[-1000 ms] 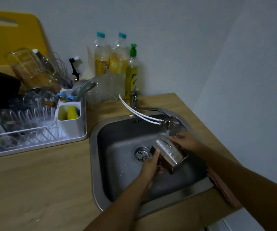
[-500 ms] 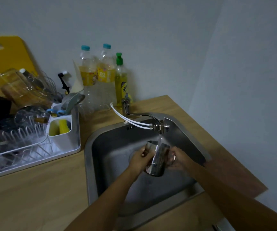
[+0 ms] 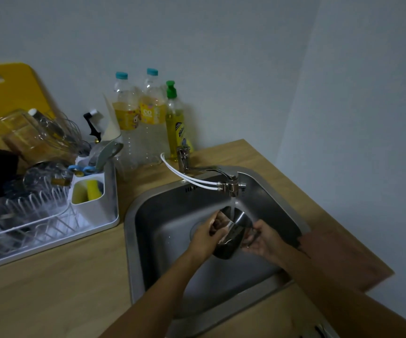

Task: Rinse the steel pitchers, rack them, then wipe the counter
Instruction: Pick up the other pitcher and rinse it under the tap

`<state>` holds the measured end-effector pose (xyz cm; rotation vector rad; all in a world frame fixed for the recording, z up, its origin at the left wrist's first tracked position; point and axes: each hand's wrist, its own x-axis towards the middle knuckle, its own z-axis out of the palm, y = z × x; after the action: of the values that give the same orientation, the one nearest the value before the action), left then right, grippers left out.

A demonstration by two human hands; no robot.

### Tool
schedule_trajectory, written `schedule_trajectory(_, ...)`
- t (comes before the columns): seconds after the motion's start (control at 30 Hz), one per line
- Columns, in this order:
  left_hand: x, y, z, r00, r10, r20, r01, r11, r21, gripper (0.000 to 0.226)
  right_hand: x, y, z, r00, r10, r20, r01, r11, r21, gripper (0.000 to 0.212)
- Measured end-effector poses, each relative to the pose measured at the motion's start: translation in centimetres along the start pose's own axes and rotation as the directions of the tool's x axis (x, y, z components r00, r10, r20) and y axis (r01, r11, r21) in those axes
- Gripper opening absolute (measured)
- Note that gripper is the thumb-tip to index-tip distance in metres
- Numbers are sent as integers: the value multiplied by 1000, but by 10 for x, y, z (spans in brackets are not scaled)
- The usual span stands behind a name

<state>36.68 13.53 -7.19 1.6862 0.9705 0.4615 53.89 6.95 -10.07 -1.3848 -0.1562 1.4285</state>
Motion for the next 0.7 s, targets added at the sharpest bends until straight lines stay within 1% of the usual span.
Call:
schedule_trajectory(0.07, -2, -1, -5, 999, 21, -33, -21, 1000, -8, 21, 0, -1, 6, 1000, -3, 16, 4, 999, -36, 20)
schedule_trajectory(0.17, -4, 0, -10, 995, -1, -97, 0, 1000, -4, 27, 1, -3, 17, 999, 17, 40, -14, 997, -80, 24)
schedule_trajectory(0.23, -5, 2, -14, 990, 11, -140, -9, 1000, 20, 28, 2, -3, 24, 999, 37, 39, -34, 995, -91, 25)
schedule_trajectory(0.33, -4, 7, -21, 987, 39, -156, -30, 998, 58, 29, 3, -4, 31, 997, 15, 74, -12, 999, -40, 18)
schedule_trajectory(0.4, -2, 9, -25, 991, 43, -129, -37, 998, 53, 36, 5, -7, 32, 995, -54, 89, 53, 999, 10, 18)
schedule_trajectory(0.47, 0, 11, -25, 994, 26, -105, -27, 1000, -10, 47, 9, -12, 31, 989, -140, 49, 136, 988, 73, 20)
schedule_trajectory(0.53, 2, 12, -21, 997, 0, -72, -7, 995, -95, 52, 11, -17, 28, 976, -218, -6, 218, 972, 92, 22)
schedule_trajectory(0.6, 7, 6, -14, 998, -30, -64, 21, 990, -139, 55, 10, -23, 22, 955, -293, -34, 294, 955, 31, 23)
schedule_trajectory(0.7, 10, 2, -3, 996, -62, -60, 51, 982, -180, 57, 5, -29, 13, 919, -387, -67, 377, 917, -132, 24)
